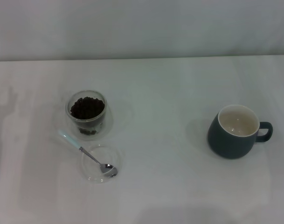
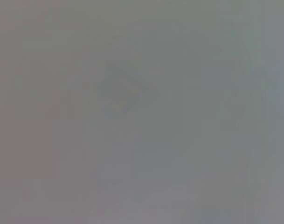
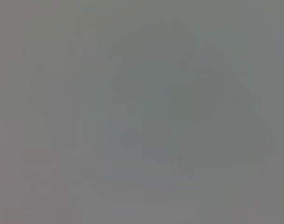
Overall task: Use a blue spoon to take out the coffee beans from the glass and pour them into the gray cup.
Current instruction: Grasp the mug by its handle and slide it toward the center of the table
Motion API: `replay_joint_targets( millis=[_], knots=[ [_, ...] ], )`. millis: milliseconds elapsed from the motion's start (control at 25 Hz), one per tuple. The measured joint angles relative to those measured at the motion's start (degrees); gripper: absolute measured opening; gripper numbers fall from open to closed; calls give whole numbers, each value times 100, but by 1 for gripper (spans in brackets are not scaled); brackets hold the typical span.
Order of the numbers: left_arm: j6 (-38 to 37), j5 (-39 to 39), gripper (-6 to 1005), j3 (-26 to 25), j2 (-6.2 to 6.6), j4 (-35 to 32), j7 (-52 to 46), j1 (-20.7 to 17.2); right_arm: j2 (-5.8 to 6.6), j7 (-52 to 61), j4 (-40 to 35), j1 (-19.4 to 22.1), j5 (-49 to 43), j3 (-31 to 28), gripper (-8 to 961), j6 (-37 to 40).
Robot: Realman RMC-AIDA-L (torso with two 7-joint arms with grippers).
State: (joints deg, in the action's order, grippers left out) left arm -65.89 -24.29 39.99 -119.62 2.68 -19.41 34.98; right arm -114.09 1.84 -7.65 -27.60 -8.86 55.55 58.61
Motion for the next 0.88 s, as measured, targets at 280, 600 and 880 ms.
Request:
replay_joint_targets(
  millis=[280, 600, 880],
  knots=[
    [3, -5, 830, 0, 0, 33, -2, 74, 37, 0, 6, -15, -3, 14, 874, -42],
    [14, -5, 830, 0, -3, 41, -2, 97, 49, -8, 10, -29, -2, 8, 873, -96],
    [-187, -272, 831, 8, -8, 56, -602, -7, 43, -117, 10, 44, 38, -2, 873, -96]
  ],
)
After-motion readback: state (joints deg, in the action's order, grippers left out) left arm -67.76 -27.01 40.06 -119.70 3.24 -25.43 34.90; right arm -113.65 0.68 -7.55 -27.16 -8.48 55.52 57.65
